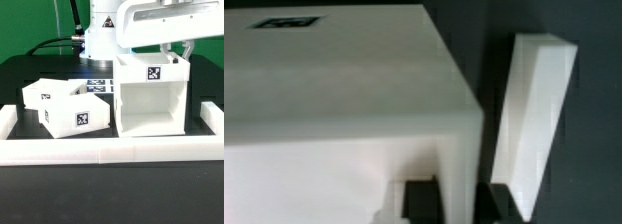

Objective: Assemble drawer

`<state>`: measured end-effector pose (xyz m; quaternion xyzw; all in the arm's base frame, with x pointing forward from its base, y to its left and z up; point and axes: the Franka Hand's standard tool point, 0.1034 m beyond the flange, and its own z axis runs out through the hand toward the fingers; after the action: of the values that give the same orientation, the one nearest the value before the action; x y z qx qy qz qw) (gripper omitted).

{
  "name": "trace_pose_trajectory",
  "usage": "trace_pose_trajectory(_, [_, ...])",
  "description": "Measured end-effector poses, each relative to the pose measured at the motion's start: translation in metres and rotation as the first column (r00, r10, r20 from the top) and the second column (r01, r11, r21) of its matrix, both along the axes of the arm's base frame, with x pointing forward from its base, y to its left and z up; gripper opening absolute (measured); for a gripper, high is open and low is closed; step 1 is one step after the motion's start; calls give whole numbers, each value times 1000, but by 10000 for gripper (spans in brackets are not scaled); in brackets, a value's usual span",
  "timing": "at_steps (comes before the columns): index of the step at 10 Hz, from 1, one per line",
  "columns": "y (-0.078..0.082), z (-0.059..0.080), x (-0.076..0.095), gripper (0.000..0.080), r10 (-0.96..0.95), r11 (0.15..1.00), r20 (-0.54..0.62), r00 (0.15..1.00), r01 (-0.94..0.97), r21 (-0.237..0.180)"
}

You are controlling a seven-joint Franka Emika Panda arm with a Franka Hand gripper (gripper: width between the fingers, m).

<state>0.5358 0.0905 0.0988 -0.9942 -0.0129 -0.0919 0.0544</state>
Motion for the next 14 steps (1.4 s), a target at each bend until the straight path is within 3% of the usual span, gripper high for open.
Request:
trace_pose_trajectory(3, [12, 4, 23, 38, -189, 981, 1, 982, 188, 52])
trace_pose_trajectory(7, [14, 9, 29, 38, -337, 937, -6, 941, 336, 94])
trace_pose_trajectory(10, [14, 12, 32, 38, -527, 837, -43, 849, 527, 148])
trace_pose_trajectory(14, [0, 18, 46, 41, -725, 657, -71, 685, 719, 229])
